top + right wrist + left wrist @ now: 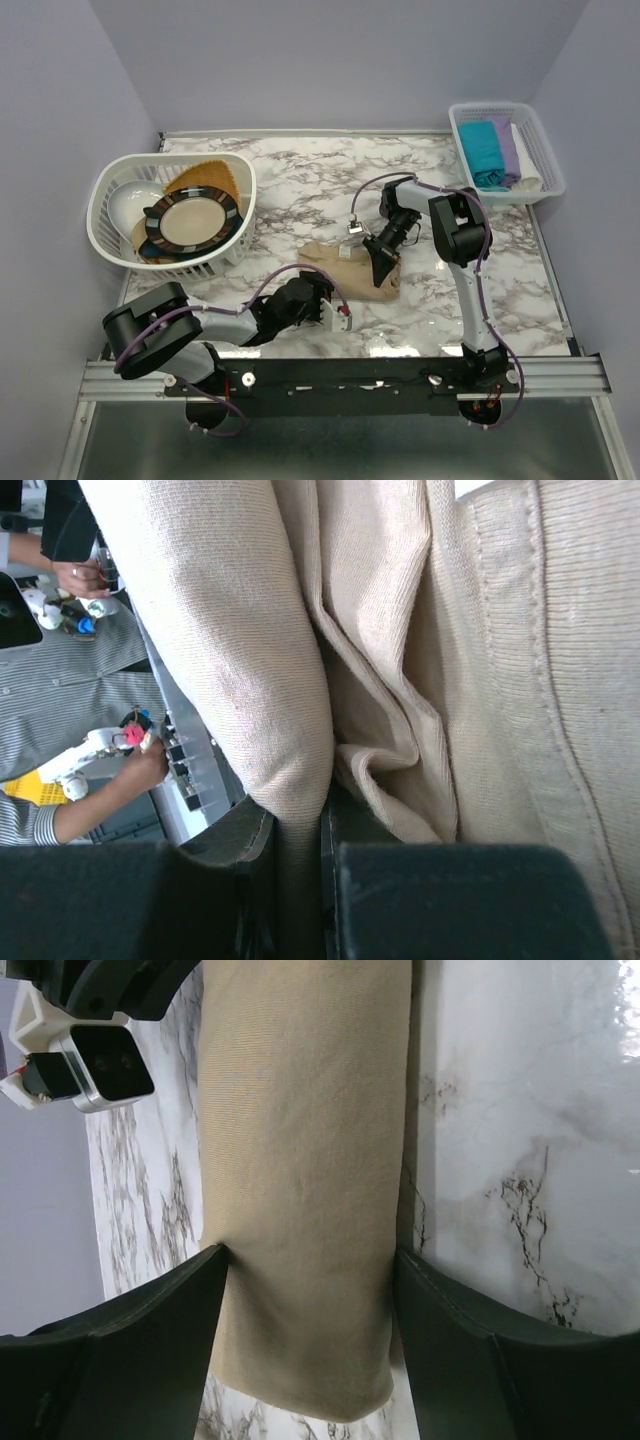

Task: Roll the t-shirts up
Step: Roll the T-shirt to the center of the board.

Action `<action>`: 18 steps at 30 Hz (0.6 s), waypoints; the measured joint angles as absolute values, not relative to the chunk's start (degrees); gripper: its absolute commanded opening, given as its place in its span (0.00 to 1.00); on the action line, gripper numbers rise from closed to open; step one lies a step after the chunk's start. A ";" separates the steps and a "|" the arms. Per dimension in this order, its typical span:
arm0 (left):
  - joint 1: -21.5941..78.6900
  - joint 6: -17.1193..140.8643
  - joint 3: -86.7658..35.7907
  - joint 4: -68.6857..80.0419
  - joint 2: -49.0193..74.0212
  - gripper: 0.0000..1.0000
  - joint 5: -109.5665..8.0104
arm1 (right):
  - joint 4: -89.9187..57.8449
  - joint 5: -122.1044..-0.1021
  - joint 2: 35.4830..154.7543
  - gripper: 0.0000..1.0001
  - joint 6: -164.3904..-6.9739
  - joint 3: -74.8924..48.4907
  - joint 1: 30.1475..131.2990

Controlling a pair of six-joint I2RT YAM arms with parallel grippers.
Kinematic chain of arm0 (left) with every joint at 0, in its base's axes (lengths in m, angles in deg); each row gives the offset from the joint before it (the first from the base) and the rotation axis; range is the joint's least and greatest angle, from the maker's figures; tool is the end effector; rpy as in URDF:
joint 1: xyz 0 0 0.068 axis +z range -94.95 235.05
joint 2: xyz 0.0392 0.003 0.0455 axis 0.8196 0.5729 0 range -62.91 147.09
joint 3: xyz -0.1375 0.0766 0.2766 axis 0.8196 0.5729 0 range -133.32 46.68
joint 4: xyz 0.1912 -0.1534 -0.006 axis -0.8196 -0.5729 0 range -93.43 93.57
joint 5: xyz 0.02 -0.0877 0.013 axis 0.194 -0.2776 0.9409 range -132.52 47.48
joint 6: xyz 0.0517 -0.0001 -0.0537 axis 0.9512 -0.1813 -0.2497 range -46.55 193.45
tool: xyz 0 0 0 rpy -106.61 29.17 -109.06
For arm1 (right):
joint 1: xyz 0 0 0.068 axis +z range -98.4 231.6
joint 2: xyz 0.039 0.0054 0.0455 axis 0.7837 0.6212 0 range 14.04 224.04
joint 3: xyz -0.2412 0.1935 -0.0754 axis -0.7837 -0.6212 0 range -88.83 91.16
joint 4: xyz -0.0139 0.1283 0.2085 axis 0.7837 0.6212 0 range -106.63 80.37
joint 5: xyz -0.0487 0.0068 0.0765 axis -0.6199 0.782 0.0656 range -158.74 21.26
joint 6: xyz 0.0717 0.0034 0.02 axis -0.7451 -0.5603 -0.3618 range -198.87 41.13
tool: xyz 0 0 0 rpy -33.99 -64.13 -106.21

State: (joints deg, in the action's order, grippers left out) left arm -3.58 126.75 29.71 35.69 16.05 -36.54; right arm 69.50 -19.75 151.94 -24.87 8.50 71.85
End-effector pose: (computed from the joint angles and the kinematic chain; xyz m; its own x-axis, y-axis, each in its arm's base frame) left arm 0.1297 -0.2002 0.1778 0.4883 0.7310 -0.4767 0.6873 0.0145 0.7262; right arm 0.3531 0.1805 0.1271 -0.6007 -0.7874 -0.1381 -0.4933 0.2292 0.8391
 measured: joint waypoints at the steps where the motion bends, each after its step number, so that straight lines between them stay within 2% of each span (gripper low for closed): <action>1: -3.58 126.86 29.38 36.33 16.95 0.58 -36.06 | 69.52 -19.75 151.94 0.17 -24.89 8.50 71.85; 2: -3.58 127.01 28.97 36.44 17.71 0.42 -35.71 | 69.52 -19.75 151.94 0.18 -24.89 8.50 71.85; 5: -3.50 127.06 27.15 35.91 20.84 0.22 -34.79 | 69.58 -19.77 152.01 0.18 -24.89 8.61 71.82; 8: -2.56 127.14 24.51 33.64 22.61 0.09 -34.68 | 69.63 -19.77 152.03 0.18 -24.91 8.61 71.78; 10: -1.59 127.01 23.00 31.96 23.22 0.06 -34.88 | 69.60 -19.75 152.03 0.20 -24.91 8.61 71.72; 12: -0.98 126.47 20.49 28.63 23.94 0.02 -35.16 | 69.60 -19.75 152.03 0.29 -24.91 8.61 71.72; 13: -0.50 126.01 19.17 26.93 24.25 0.02 -35.64 | 69.60 -19.75 152.03 0.34 -24.94 8.61 71.56; 14: 0.13 125.66 17.82 24.76 24.45 0.01 -36.39 | 69.56 -19.58 151.99 0.59 -24.96 8.53 71.45; 15: 0.59 125.33 16.81 23.28 24.49 0.01 -37.17 | 69.52 -19.42 151.83 0.99 -24.96 8.24 71.32; 18: 3.08 124.76 13.05 16.33 24.23 0.01 -41.78 | 70.54 -15.71 148.69 1.00 -27.38 4.64 70.54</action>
State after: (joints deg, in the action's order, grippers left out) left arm 3.08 124.76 13.05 16.33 24.23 -41.78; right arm 70.54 -15.71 148.69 -27.38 4.64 70.54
